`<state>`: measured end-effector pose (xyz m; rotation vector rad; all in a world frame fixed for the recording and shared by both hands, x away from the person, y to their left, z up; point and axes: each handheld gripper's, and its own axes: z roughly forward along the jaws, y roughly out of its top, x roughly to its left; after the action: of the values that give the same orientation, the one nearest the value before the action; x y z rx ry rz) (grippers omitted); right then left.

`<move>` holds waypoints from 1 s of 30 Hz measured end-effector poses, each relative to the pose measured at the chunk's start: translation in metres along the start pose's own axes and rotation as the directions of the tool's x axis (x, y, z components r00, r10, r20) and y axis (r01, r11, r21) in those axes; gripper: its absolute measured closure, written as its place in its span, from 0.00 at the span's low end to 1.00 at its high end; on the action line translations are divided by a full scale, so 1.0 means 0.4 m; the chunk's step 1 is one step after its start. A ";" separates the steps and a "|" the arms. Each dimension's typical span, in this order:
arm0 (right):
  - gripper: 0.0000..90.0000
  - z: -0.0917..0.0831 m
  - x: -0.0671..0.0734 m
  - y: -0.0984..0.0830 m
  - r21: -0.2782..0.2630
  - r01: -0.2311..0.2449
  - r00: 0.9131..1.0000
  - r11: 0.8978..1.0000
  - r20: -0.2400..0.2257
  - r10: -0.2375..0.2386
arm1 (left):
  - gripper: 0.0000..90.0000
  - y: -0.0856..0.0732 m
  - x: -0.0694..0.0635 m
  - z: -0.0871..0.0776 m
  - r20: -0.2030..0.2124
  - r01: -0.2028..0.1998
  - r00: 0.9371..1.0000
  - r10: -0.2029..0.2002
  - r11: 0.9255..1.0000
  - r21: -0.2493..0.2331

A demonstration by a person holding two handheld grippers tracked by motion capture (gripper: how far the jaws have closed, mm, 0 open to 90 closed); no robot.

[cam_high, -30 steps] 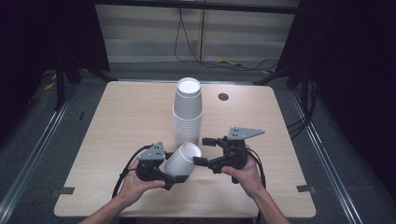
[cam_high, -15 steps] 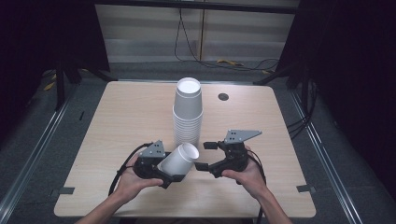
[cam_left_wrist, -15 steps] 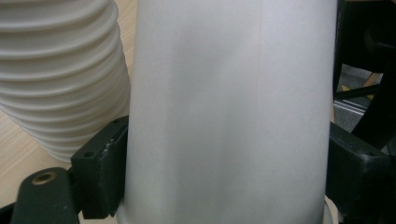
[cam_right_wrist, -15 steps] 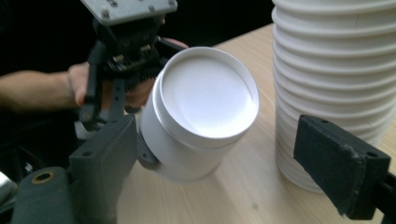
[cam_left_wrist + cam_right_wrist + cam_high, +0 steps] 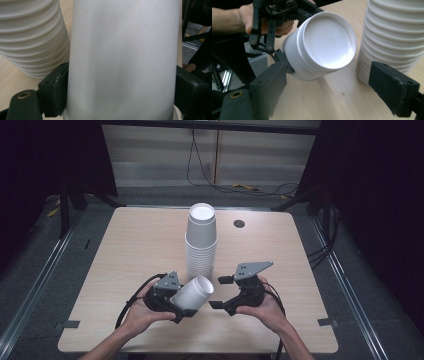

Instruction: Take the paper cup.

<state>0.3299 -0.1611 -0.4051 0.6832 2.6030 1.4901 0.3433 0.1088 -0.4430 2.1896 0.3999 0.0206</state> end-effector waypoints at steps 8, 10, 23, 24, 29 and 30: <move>0.17 0.012 0.004 -0.001 0.051 0.023 1.000 0.998 0.004 -0.023 | 0.16 0.007 -0.004 -0.002 -0.003 -0.040 0.999 0.041 0.998 0.052; 0.15 0.013 0.003 -0.002 0.077 0.023 1.000 0.997 0.013 -0.024 | 0.16 0.009 -0.005 -0.001 0.001 -0.056 0.998 0.056 0.996 0.067; 0.16 0.040 0.009 -0.005 0.197 0.066 0.998 0.978 -0.023 -0.063 | 0.16 0.007 -0.018 0.009 -0.013 -0.104 0.994 0.107 0.984 0.148; 0.16 0.044 0.010 -0.005 0.206 0.071 0.997 0.976 -0.026 -0.067 | 0.16 0.008 -0.019 0.009 -0.012 -0.111 0.993 0.114 0.982 0.151; 0.16 0.056 0.010 -0.008 0.248 0.088 0.996 0.965 -0.027 -0.084 | 0.16 0.011 -0.024 0.014 0.005 -0.139 0.990 0.141 0.972 0.188; 0.16 0.059 0.011 -0.010 0.257 0.093 0.996 0.962 -0.027 -0.089 | 0.16 0.010 -0.027 0.017 0.007 -0.138 0.990 0.139 0.972 0.189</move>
<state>0.3310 -0.1420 -0.4201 0.5637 2.8274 1.1482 0.3352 0.0982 -0.4427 2.4030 0.2598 0.0685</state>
